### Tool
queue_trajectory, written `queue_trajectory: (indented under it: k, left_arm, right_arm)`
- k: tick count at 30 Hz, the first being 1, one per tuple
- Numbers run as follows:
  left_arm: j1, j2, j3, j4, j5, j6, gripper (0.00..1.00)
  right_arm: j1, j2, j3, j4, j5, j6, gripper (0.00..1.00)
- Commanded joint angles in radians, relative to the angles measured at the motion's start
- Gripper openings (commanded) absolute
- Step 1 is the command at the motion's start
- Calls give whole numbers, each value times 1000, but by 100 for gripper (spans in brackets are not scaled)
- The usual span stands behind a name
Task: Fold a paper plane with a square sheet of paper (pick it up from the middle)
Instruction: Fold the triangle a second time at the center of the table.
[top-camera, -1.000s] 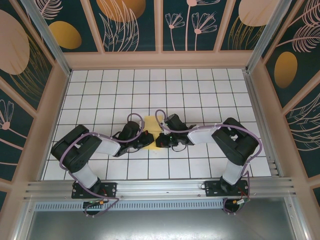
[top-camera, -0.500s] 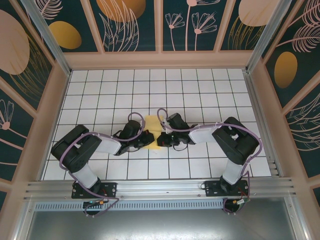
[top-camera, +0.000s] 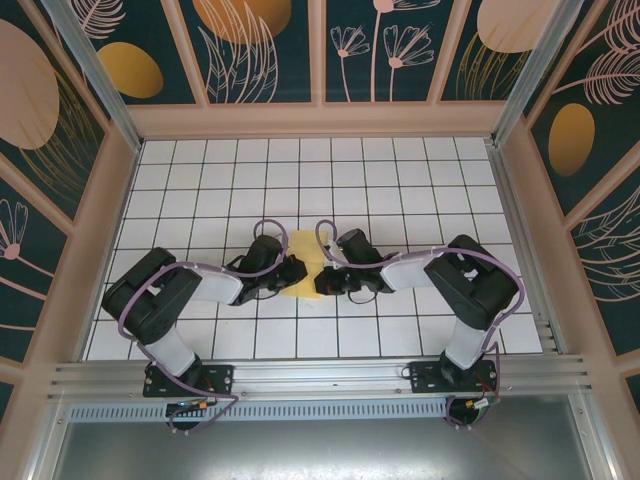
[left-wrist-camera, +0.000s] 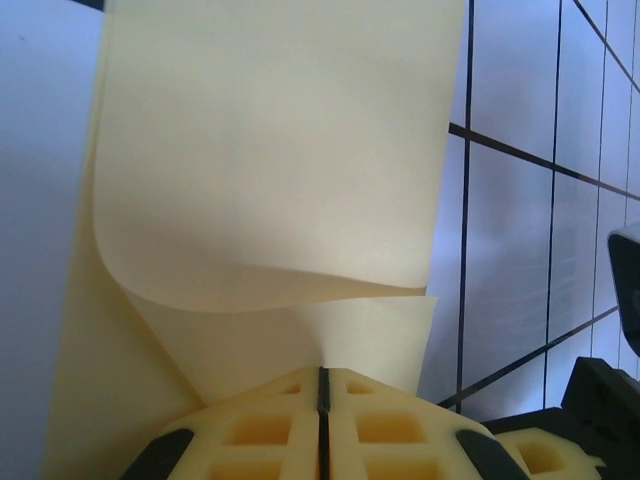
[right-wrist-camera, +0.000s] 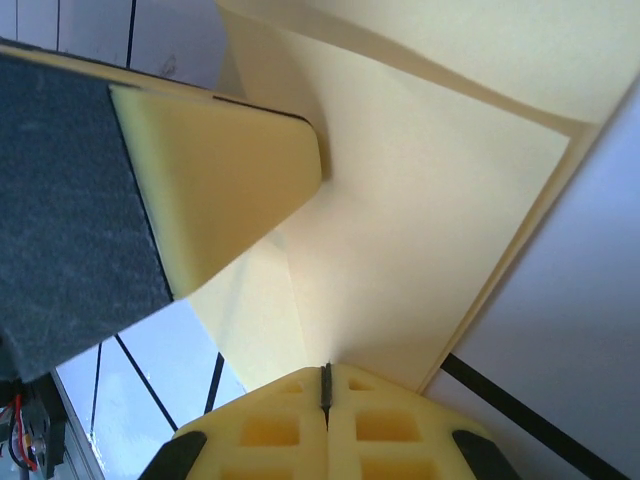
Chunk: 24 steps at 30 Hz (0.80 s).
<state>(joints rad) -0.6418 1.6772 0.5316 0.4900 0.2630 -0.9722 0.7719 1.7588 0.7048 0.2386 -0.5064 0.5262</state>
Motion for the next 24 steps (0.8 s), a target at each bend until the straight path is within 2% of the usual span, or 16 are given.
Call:
queue_trajectory:
  k: [1,7,17,24]
  left_arm:
    - [50,31,6,-45,-59,42,11]
    - [96,85,23,-44,-37,65,11]
    - [175,92,41,-86,-15,132,11]
    - [198,107,100,-141,-29,184,11]
  right_arm:
    - [-5,64,-73,-209,73,-42,0]
    - [-9,72,-73,-219,67,-47,0]
    - [-13,70,-69,-222,72,-36,0]
    - [-13,69,-77,-218,75,-29,0]
